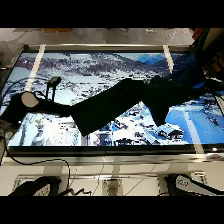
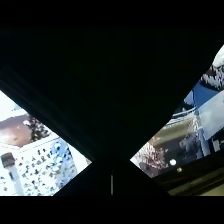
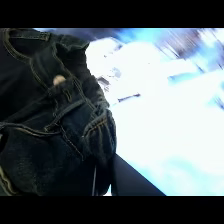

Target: Fold the clothes and pants, and hang the long-sleeved shirts on hangers.

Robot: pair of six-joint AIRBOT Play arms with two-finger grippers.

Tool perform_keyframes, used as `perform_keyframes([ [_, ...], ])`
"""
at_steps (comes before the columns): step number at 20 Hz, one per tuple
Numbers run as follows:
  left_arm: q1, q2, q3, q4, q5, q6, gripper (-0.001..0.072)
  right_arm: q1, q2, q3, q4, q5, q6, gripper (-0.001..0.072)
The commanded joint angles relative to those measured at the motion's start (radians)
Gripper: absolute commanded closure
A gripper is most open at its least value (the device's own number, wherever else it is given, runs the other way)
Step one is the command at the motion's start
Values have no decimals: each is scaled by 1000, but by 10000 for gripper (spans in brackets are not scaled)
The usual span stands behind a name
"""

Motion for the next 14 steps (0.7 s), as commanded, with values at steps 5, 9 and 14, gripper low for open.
perform_keyframes([
  [5, 0, 0, -227, -87, 25, 1, 48, -143, 2, -4, 32, 97, -58, 681],
  [9, 7, -37, -268, -90, 29, -2, 120, -143, -5, -4, 33, 102, -59, 681],
  [14, 80, -210, -268, -339, 72, 100, 120, -143, -5, -4, 33, 97, -62, 681],
])
